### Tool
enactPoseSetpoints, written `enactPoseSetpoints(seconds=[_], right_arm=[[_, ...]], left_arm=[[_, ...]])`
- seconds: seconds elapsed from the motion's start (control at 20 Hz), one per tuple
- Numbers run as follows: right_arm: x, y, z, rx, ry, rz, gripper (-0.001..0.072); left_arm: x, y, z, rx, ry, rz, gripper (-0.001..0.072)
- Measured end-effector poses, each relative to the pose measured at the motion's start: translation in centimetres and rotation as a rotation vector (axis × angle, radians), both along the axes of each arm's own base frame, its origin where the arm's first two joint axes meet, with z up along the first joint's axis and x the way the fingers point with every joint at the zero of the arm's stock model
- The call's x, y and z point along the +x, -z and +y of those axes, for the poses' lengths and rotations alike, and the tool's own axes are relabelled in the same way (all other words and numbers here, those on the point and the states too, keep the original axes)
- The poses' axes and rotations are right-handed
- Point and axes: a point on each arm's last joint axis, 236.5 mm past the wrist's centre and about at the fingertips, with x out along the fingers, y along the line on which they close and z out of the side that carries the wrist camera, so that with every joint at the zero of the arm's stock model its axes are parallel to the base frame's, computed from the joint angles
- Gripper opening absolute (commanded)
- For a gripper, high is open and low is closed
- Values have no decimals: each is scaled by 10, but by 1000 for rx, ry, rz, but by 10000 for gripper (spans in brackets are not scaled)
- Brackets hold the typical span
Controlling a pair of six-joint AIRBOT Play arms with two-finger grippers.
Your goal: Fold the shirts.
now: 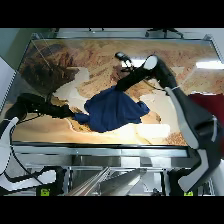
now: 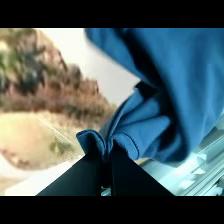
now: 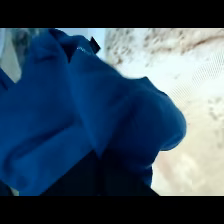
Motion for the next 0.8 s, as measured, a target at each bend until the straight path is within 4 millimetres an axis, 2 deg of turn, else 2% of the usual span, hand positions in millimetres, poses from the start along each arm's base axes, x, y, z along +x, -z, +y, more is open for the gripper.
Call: enactPoseSetpoints(seconds=[0.1, 0.2, 0.35, 0.45, 0.55, 0.65, 0.7, 0.8], right_arm=[[2, -73, -29, 18, 47, -155, 17], [-5, -151, -63, 37, 118, -335, 18], [-36, -260, -118, 55, 253, -600, 18], [-69, -312, -145, 58, 314, -731, 18], [-108, -352, -160, 74, 347, -836, 19], [-140, -378, -171, 88, 371, -907, 18], [-150, -381, -173, 90, 375, -913, 18], [-157, -368, -174, 73, 370, -868, 19]], left_arm=[[19, -37, 15, 14, -29, -89, 16], [38, -90, 30, 44, -63, -218, 16], [49, -190, 48, 112, -115, -454, 15], [43, -259, 54, 164, -152, -621, 16], [26, -331, 56, 227, -189, -809, 15], [5, -397, 55, 287, -233, -996, 15], [-5, -423, 55, 314, -252, -1071, 15], [-16, -460, 56, 355, -275, -1172, 15]])
